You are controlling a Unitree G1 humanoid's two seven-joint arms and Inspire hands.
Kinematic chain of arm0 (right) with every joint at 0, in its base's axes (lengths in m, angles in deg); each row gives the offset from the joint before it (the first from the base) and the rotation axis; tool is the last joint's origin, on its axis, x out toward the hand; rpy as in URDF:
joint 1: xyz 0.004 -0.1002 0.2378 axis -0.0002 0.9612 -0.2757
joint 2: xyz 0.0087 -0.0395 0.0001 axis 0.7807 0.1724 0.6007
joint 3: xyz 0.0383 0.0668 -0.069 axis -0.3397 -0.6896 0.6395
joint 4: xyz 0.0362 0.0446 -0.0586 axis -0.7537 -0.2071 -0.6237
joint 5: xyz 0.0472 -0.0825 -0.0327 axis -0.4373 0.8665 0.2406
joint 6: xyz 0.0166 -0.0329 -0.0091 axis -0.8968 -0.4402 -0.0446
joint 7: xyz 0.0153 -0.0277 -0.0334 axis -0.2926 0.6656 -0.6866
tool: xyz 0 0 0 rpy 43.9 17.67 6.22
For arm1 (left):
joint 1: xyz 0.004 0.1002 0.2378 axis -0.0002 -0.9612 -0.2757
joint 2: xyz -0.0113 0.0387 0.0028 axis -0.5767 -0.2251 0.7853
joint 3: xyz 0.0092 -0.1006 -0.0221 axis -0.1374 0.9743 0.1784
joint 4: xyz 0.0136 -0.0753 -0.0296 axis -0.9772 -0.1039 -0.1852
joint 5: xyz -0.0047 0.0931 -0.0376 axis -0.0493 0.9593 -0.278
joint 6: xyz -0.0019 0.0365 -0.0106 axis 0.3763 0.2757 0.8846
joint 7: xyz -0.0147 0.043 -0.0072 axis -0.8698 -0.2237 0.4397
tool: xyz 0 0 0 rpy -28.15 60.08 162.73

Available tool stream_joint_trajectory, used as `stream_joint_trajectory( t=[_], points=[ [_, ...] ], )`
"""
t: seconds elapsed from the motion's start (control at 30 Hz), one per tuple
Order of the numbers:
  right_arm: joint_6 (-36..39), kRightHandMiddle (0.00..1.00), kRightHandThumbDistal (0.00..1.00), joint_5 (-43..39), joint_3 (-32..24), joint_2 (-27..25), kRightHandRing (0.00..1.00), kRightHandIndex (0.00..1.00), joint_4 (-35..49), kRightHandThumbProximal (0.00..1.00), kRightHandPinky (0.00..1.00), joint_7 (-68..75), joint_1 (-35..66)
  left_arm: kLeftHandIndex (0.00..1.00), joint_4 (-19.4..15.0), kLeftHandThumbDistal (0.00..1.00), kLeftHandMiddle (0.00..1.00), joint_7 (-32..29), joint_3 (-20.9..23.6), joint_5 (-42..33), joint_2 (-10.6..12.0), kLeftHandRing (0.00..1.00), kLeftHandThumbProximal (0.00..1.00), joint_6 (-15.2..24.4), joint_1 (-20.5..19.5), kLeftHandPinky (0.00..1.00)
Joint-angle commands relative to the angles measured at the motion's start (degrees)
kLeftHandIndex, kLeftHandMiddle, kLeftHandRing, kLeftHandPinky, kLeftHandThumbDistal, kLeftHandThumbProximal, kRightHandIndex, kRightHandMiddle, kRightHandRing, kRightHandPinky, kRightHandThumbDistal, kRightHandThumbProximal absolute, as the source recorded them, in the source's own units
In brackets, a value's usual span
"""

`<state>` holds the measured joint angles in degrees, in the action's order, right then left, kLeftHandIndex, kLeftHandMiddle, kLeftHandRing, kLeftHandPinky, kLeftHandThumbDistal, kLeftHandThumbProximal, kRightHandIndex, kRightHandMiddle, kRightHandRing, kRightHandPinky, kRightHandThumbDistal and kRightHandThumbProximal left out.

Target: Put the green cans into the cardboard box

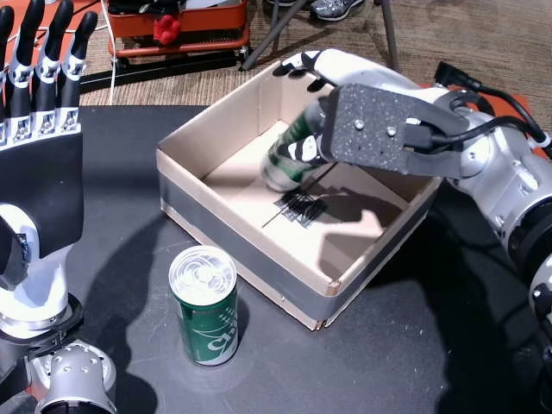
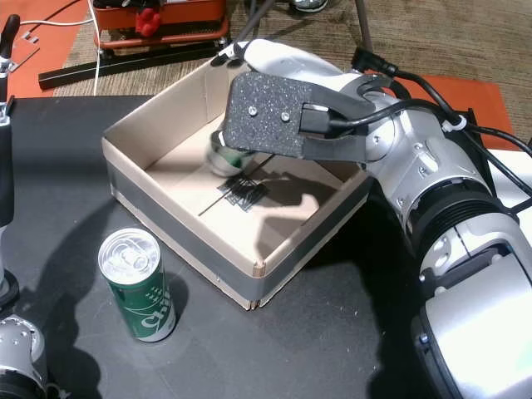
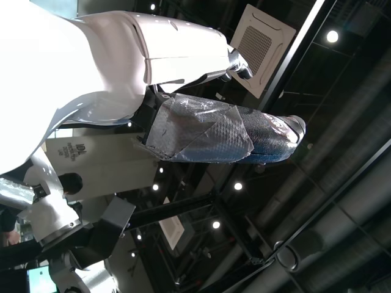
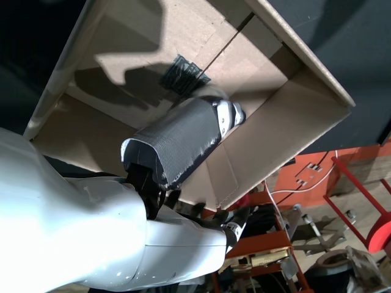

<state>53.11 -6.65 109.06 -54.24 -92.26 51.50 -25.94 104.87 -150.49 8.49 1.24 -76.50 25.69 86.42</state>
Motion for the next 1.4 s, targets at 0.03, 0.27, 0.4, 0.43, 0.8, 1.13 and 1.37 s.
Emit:
stream_joint_trajectory(
  t=[0.03, 0.27, 0.4, 0.43, 0.8, 1.13, 1.37],
  points=[
    [0.49, 0.92, 0.88, -0.23, -0.14, -0.39, 0.98, 0.83, -0.19, 0.19, 0.92, -0.38, 0.15, 1.0, 0.66, 0.6, 1.0, -0.37, 0.16, 0.22, -0.58, 1.0, 0.84, 0.41, 0.22, 1.0],
    [0.99, 0.91, 0.86, -0.94, -0.81, -0.65, 0.97, 0.81, -0.16, 0.2, 0.93, -0.39, 0.48, 1.0, 0.62, 0.59, 1.0, -0.26, 0.28, -0.05, -0.34, 1.0, 0.84, 0.29, 0.29, 1.0],
    [2.73, 0.88, 0.87, -1.89, -1.85, -1.05, 0.94, 0.79, 0.12, 0.19, 0.92, 0.14, 0.94, 1.0, 0.5, 0.58, 1.0, -0.15, 0.22, 0.26, -0.32, 1.0, 0.85, 0.87, 0.21, 1.0],
    [3.25, 0.88, 0.87, -2.27, -2.2, -1.17, 0.93, 0.79, 0.19, 0.19, 0.92, 0.08, 1.07, 1.0, 0.49, 0.58, 1.0, -0.08, 0.18, 0.3, -0.36, 1.0, 0.85, 0.86, 0.18, 1.0],
    [16.26, 0.79, 0.84, -10.74, -10.26, -3.74, 0.84, 0.73, 4.52, 0.08, 0.84, -0.06, 6.61, 1.0, 0.51, 0.57, 1.0, -0.54, 0.08, 0.13, -0.79, 1.0, 0.85, 0.15, 0.04, 1.0],
    [29.05, 0.71, 0.66, -21.06, -17.44, -3.95, 0.76, 0.66, 21.71, 0.04, 0.76, 0.11, 20.78, 1.0, 0.6, 0.58, 1.0, 0.27, -0.12, 0.56, -1.01, 1.0, 0.85, -0.11, -0.17, 1.0],
    [28.56, 0.67, 0.68, -28.67, -19.96, -2.06, 0.71, 0.63, 34.5, 0.05, 0.74, -1.96, 32.72, 1.0, 0.97, 0.58, 1.0, 0.24, -0.01, 0.54, -0.98, 1.0, 0.85, 0.19, -0.04, 1.0]
  ],
)
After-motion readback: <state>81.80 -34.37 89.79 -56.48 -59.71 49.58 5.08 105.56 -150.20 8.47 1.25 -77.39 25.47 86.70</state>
